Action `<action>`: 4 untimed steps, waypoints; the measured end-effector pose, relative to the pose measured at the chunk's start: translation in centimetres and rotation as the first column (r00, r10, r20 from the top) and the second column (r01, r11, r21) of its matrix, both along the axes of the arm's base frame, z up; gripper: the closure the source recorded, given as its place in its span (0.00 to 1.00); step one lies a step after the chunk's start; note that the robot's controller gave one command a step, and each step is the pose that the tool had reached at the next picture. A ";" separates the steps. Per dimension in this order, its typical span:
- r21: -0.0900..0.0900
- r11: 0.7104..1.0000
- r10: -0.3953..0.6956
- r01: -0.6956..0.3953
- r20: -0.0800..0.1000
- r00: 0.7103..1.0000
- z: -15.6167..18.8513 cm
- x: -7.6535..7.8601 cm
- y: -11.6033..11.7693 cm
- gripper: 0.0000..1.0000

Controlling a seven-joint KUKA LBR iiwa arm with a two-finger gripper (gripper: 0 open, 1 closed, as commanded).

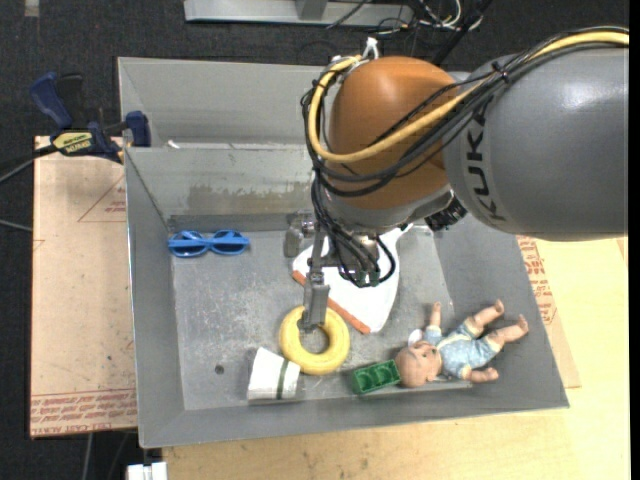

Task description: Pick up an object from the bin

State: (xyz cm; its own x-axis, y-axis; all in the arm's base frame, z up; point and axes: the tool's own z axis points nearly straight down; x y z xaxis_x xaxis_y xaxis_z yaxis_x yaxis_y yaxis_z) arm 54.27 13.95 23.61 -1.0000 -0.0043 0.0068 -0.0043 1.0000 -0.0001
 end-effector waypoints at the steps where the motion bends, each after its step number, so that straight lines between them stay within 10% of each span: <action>1: 0.001 1.000 -0.004 0.004 0.008 1.000 0.5 0.2 -0.1 0.00; 4: 0.000 0.920 0.393 -0.393 0.008 0.919 -8.1 -2.5 -10.3 0.00</action>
Offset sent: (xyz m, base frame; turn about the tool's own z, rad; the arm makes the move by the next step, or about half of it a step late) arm -0.0404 -0.0726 -0.1661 -0.4474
